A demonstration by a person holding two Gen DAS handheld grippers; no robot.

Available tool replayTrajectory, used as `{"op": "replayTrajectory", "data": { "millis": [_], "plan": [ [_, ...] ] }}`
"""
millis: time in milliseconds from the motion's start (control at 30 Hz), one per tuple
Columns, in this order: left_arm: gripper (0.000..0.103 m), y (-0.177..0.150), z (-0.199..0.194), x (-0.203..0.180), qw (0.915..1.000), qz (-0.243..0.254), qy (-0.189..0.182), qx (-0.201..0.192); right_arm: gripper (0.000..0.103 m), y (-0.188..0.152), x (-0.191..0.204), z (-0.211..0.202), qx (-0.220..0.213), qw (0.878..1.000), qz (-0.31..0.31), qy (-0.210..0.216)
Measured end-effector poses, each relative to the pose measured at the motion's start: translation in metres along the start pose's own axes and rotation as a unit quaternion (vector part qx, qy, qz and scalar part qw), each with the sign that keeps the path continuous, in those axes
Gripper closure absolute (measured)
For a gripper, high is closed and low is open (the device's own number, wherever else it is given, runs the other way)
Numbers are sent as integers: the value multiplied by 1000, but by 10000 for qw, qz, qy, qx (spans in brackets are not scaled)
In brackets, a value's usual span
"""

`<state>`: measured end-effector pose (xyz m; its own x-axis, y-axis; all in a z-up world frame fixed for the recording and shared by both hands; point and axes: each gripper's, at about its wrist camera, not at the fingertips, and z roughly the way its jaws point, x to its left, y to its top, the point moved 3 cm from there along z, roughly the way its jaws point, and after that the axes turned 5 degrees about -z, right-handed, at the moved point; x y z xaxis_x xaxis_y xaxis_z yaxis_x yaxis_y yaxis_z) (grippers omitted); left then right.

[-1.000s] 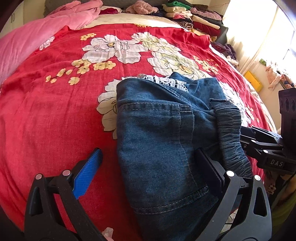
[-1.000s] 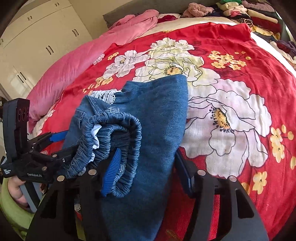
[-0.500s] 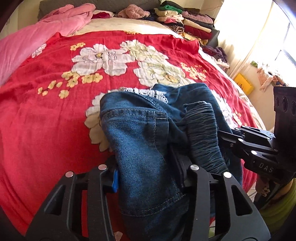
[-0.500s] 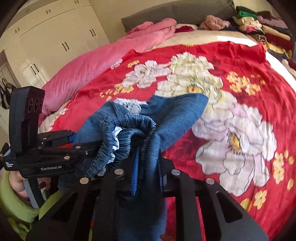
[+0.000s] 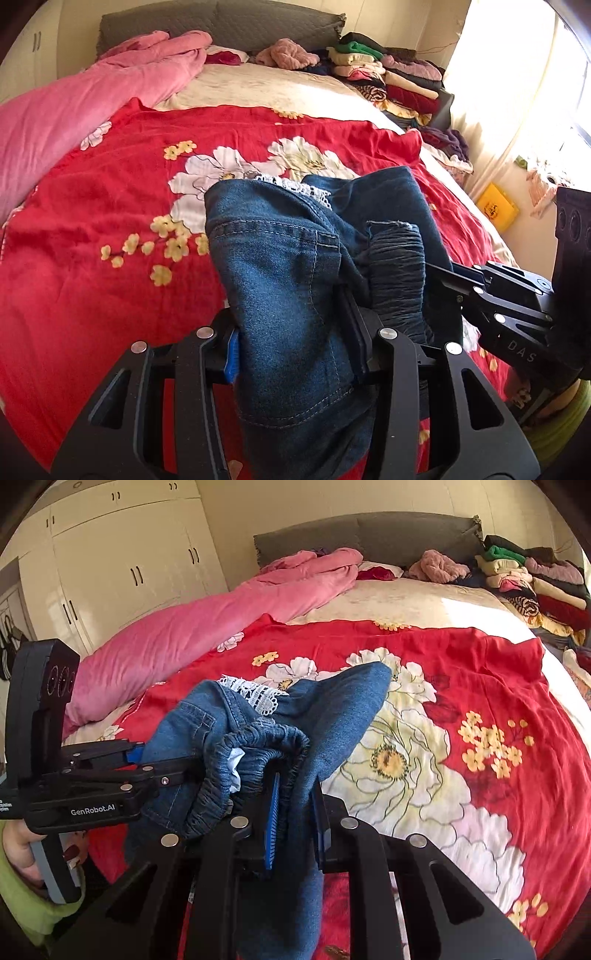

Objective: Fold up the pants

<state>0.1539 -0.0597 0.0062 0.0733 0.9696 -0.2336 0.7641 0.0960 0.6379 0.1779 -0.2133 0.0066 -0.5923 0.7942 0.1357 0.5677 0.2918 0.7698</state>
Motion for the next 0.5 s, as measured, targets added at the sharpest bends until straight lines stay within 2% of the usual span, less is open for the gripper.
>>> {"op": "replayTrajectory", "data": {
  "millis": [300, 400, 433, 500],
  "plan": [
    [67, 3, 14, 7, 9999, 5, 123, 98, 88, -2, -10, 23, 289, 9993, 84, -225],
    [56, -1, 20, 9, 9994, 87, 288, 150, 84, -8, -14, 27, 411, 9983, 132, -388],
    [52, -2, 22, 9, 9992, 106, 337, 178, 81, -11, -16, 28, 449, 9979, 164, -429],
    [48, -5, 26, 13, 9987, 107, 449, 236, 64, -16, -20, 30, 521, 9973, 243, -462]
  ]
}}
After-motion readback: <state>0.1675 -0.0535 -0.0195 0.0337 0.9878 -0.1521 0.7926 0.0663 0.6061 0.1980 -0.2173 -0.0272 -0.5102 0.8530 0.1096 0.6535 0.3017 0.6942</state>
